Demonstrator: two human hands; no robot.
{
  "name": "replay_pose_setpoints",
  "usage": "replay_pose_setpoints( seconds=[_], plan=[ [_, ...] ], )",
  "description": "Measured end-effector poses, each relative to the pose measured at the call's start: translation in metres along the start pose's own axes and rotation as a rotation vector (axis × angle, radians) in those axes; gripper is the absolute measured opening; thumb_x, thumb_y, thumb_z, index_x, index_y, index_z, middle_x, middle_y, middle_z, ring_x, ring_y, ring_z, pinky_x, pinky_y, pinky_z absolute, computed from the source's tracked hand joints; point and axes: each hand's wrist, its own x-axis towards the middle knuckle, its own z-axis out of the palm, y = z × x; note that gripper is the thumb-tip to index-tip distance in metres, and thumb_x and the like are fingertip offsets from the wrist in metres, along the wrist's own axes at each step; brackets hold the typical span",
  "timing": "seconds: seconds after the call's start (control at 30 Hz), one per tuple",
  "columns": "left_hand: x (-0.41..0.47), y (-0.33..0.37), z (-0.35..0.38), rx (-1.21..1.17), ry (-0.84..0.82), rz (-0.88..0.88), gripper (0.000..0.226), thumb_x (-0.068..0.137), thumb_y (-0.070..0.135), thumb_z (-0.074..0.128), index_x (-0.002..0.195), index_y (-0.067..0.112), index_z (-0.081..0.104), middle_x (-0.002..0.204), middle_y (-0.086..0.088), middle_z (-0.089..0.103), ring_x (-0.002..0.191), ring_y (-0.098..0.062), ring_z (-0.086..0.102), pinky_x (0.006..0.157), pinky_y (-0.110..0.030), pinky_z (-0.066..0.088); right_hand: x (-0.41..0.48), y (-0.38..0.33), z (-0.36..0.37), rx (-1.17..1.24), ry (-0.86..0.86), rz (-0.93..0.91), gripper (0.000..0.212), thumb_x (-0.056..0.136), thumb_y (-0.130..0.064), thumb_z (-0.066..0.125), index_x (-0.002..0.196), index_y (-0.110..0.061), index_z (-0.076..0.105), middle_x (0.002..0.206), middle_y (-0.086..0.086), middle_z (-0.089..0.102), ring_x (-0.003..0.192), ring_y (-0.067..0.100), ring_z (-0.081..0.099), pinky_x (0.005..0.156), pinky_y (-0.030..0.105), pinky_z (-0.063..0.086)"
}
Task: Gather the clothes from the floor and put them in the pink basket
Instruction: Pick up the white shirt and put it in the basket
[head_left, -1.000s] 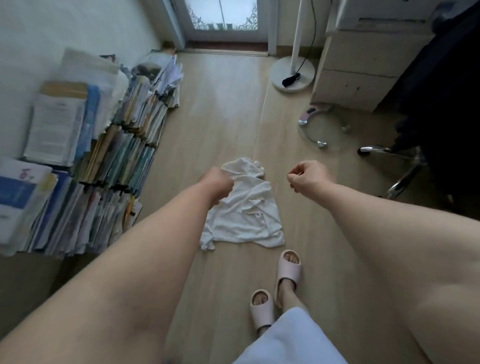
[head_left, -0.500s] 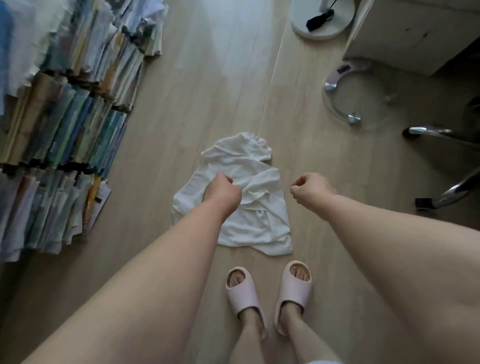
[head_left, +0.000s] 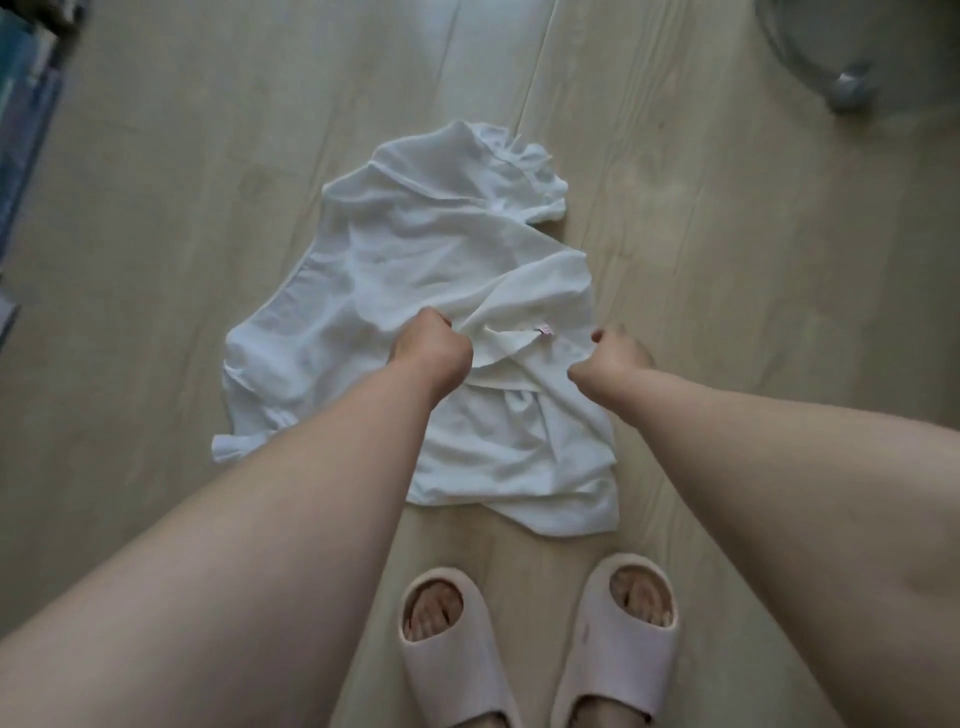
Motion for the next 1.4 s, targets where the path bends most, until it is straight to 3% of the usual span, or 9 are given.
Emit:
replay_pose_setpoints(
  seconds=[0.07, 0.27, 0.47, 0.63, 0.8, 1.03, 1.13, 1.3, 1.4],
  plan=[
    [0.018, -0.005, 0.016, 0.009, -0.024, -0.001, 0.013, 0.088, 0.009, 0.047, 0.087, 0.007, 0.060, 0.114, -0.021, 0.065, 0.109, -0.039, 0.060, 0.087, -0.039, 0.051, 0.020, 0.002, 0.019, 0.003, 0.055, 0.023, 0.060, 0.083, -0.016, 0.060, 0.138, -0.009, 0.037, 0.142, 0.014, 0.045, 0.131, 0.035, 0.045, 0.105, 0.040, 0.040],
    [0.050, -0.029, 0.042, -0.021, -0.034, -0.051, 0.030, 0.089, 0.014, 0.048, 0.117, 0.011, 0.055, 0.123, -0.013, 0.061, 0.114, -0.034, 0.057, 0.093, -0.035, 0.046, 0.050, 0.005, 0.064, 0.029, 0.054, 0.080, 0.082, 0.084, -0.025, 0.067, 0.146, -0.007, 0.016, 0.148, 0.016, 0.033, 0.133, 0.036, 0.044, 0.105, 0.041, 0.038],
    [0.041, -0.039, 0.031, 0.018, -0.031, -0.095, 0.043, 0.089, 0.018, 0.048, 0.132, 0.014, 0.048, 0.132, -0.010, 0.059, 0.124, -0.031, 0.054, 0.104, -0.037, 0.044, 0.030, -0.001, 0.073, -0.112, -0.108, -0.077, 0.047, 0.090, -0.020, 0.048, 0.136, -0.014, 0.048, 0.136, 0.017, 0.056, 0.124, 0.038, 0.053, 0.099, 0.037, 0.043],
    [-0.018, -0.026, 0.009, -0.015, -0.085, -0.053, 0.062, 0.084, 0.014, 0.052, 0.143, 0.020, 0.033, 0.125, -0.012, 0.061, 0.116, -0.034, 0.058, 0.100, -0.043, 0.048, -0.014, -0.013, 0.028, -0.001, -0.104, -0.155, 0.036, 0.084, -0.019, 0.051, 0.118, -0.018, 0.062, 0.119, 0.014, 0.066, 0.110, 0.037, 0.061, 0.089, 0.036, 0.049],
    [-0.080, -0.006, -0.027, -0.078, -0.156, -0.072, 0.064, 0.083, 0.014, 0.058, 0.141, 0.018, 0.034, 0.124, -0.011, 0.061, 0.115, -0.034, 0.058, 0.099, -0.042, 0.049, -0.072, -0.031, -0.023, 0.161, -0.074, -0.197, 0.027, 0.079, -0.024, 0.057, 0.102, -0.015, 0.069, 0.106, 0.013, 0.072, 0.101, 0.035, 0.065, 0.084, 0.038, 0.052],
    [-0.152, 0.020, -0.122, -0.038, -0.098, -0.086, 0.067, 0.082, 0.014, 0.057, 0.144, 0.019, 0.034, 0.131, -0.014, 0.060, 0.120, -0.033, 0.057, 0.100, -0.040, 0.047, -0.171, -0.073, -0.101, 0.355, -0.095, -0.230, 0.017, 0.073, -0.010, 0.055, 0.082, -0.002, 0.067, 0.079, 0.010, 0.064, 0.075, 0.026, 0.058, 0.065, 0.032, 0.044],
    [-0.184, 0.038, -0.159, -0.068, -0.091, -0.072, 0.063, 0.081, 0.016, 0.060, 0.140, 0.022, 0.040, 0.130, -0.012, 0.061, 0.117, -0.032, 0.060, 0.099, -0.040, 0.049, -0.216, -0.100, -0.138, 0.475, -0.191, -0.221, 0.016, 0.073, -0.003, 0.055, 0.064, -0.014, 0.060, 0.069, 0.006, 0.060, 0.069, 0.025, 0.057, 0.062, 0.030, 0.047],
    [-0.237, 0.075, -0.214, -0.050, -0.095, 0.023, 0.057, 0.073, 0.011, 0.066, 0.127, 0.019, 0.050, 0.118, -0.010, 0.066, 0.110, -0.032, 0.062, 0.095, -0.041, 0.052, -0.277, -0.145, -0.203, 0.713, -0.428, -0.223, 0.028, 0.060, 0.000, 0.051, 0.082, -0.010, 0.064, 0.076, 0.010, 0.060, 0.070, 0.026, 0.056, 0.067, 0.030, 0.047],
    [-0.268, 0.095, -0.237, -0.061, -0.075, 0.087, 0.068, 0.064, 0.014, 0.071, 0.129, 0.019, 0.050, 0.122, -0.006, 0.065, 0.114, -0.030, 0.061, 0.096, -0.042, 0.052, -0.312, -0.157, -0.243, 0.930, -0.596, -0.248, 0.037, 0.057, -0.001, 0.044, 0.089, -0.008, 0.061, 0.071, 0.005, 0.058, 0.064, 0.020, 0.055, 0.059, 0.028, 0.047]
  ],
)
